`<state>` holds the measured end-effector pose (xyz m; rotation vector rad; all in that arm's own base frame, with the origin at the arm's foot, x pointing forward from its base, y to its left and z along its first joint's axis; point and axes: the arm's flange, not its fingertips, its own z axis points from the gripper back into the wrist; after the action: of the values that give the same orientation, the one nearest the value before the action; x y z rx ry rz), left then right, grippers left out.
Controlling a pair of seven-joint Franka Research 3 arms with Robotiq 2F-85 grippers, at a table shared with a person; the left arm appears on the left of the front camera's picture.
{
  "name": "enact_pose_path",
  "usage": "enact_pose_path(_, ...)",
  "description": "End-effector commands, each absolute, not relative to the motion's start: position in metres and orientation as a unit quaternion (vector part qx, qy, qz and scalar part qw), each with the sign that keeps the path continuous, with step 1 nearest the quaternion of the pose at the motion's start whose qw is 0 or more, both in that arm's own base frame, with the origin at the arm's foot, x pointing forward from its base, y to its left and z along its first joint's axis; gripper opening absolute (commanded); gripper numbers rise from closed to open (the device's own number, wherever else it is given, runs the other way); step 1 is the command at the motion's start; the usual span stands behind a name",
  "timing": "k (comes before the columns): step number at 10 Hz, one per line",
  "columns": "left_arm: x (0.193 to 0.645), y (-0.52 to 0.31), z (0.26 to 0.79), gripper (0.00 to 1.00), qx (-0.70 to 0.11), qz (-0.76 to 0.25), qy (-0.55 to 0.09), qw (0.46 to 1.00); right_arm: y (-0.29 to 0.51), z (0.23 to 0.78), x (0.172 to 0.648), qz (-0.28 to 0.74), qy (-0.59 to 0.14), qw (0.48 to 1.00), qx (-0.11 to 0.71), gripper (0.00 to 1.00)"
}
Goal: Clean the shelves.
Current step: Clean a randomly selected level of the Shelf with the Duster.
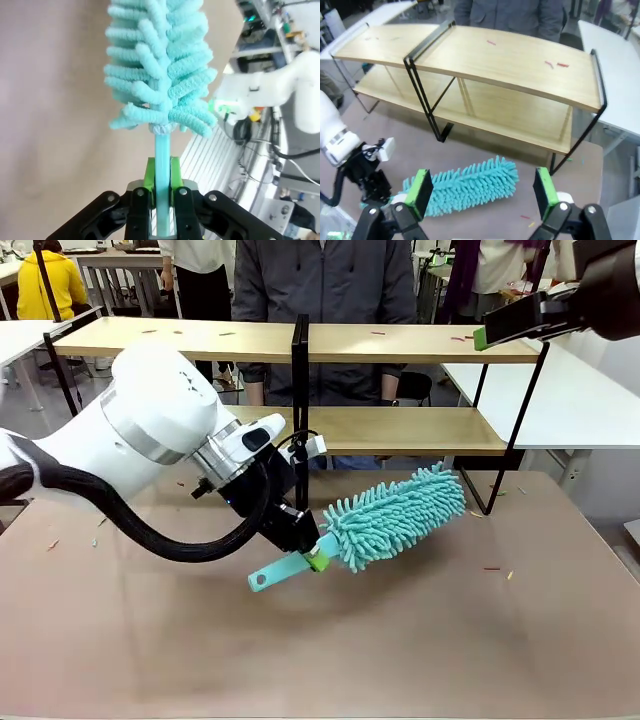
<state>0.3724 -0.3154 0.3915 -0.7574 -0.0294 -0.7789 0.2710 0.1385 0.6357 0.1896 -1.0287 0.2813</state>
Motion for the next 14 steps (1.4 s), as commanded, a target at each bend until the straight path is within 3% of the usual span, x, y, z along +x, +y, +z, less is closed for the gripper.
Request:
enact_pose_path(1, 0.395, -0.324, 0.405, 0.13, -0.374, -0.356, -0.026, 0.856, 0.138, 0.636, 0.271, 0.133, -0.49, 0.857, 0.092, 1.0)
enact_pose_path(3, 0.378, -0.317, 0.387, 0.13, -0.362, -0.365, -0.015, 0.858, 0.138, 0.636, 0.271, 0.133, -0.49, 0.857, 0.092, 1.0)
enact_pose_path(6, 0.366, -0.261, 0.418, 0.13, -0.4, -0.44, 0.009, 0.804, 0.138, 0.636, 0.271, 0.133, -0.49, 0.857, 0.092, 1.0)
enact_pose_path(10, 0.318, -0.104, 0.472, 0.13, -0.464, -0.445, -0.084, 0.762, 0.138, 0.636, 0.271, 0.133, -0.49, 0.857, 0.092, 1.0)
enact_pose_path(11, 0.297, -0.064, 0.484, 0.13, -0.5, -0.441, -0.129, 0.734, 0.138, 0.636, 0.271, 0.133, -0.49, 0.857, 0.092, 1.0)
enact_pose_path(13, 0.267, 0.027, 0.516, 0.13, -0.57, -0.165, -0.361, 0.72, 0.138, 0.636, 0.271, 0.133, -0.49, 0.857, 0.092, 1.0)
enact_pose_path(14, 0.253, 0.068, 0.529, 0.13, -0.551, 0.0, -0.456, 0.699, 0.138, 0.636, 0.271, 0.133, -0.49, 0.857, 0.092, 1.0)
